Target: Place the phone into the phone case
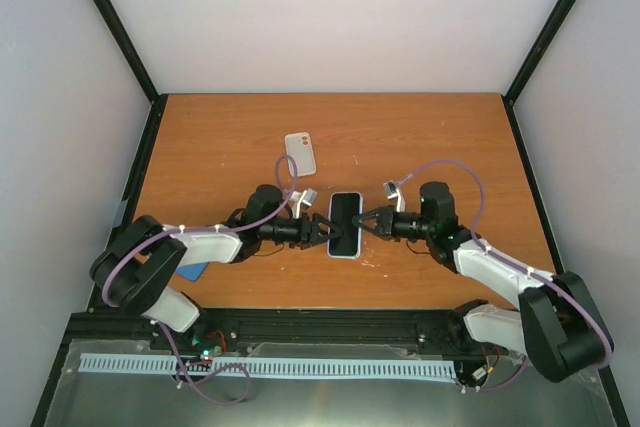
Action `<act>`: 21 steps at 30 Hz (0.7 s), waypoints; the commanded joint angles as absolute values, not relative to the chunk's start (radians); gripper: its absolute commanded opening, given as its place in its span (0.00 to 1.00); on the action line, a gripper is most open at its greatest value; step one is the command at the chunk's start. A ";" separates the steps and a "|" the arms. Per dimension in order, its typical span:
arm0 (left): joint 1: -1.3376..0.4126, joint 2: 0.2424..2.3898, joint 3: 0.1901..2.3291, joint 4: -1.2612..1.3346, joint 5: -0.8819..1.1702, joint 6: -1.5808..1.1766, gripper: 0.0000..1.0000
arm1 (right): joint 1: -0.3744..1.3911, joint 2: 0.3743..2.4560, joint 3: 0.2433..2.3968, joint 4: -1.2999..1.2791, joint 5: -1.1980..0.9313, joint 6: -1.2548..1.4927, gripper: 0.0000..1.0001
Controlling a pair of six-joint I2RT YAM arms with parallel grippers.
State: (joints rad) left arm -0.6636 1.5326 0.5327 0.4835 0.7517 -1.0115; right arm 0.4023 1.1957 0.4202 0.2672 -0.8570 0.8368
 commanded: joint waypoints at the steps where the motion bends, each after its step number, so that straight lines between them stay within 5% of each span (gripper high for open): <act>1: -0.658 1.458 0.493 0.638 0.876 -1.022 0.60 | 0.416 1.108 0.443 0.410 -0.955 0.920 0.09; 9: -0.658 1.390 0.437 0.828 0.898 -1.120 0.19 | 0.419 1.061 0.465 0.374 -0.958 0.933 0.13; 14: -0.659 1.390 0.415 0.925 0.904 -1.164 0.02 | 0.420 1.035 0.440 0.371 -0.955 0.952 0.26; 18: -0.659 1.384 0.419 0.954 0.892 -1.167 0.00 | 0.430 0.992 0.401 0.375 -0.946 0.976 0.55; 21: -0.658 1.375 0.434 0.951 0.875 -1.150 0.00 | 0.440 0.962 0.367 0.366 -0.950 0.974 0.66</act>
